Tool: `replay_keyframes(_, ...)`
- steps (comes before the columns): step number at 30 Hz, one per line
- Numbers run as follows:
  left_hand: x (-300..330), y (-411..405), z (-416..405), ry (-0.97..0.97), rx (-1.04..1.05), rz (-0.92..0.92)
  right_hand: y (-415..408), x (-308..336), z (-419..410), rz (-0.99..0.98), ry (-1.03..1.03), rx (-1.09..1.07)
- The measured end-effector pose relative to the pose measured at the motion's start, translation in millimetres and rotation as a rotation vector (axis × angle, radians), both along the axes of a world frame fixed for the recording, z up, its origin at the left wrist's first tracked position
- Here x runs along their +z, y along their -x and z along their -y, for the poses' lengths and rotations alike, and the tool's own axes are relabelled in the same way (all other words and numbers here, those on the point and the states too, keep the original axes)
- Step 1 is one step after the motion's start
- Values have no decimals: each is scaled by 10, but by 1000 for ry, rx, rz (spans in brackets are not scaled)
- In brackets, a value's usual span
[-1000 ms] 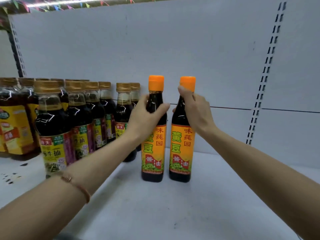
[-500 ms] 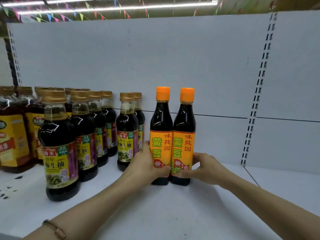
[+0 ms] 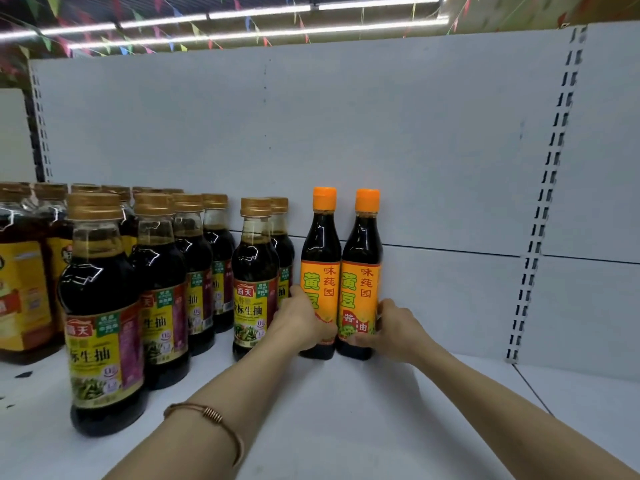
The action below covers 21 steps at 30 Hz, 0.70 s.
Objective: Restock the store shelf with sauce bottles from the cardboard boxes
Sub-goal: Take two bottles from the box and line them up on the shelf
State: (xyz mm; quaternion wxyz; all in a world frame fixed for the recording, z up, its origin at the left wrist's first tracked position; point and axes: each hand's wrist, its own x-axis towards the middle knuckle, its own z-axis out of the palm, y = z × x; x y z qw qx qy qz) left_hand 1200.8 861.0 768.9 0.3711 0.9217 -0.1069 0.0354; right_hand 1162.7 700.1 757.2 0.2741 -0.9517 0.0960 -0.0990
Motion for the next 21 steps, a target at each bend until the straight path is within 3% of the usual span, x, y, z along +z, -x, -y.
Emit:
replay_keyframes(12, -18, -173, 106, -66, 14, 20, -54, 32, 75, -13, -14, 9)
replay_keyframes(21, -101, -117, 120, 31, 27, -41, -41, -2, 64, 0, 21, 10)
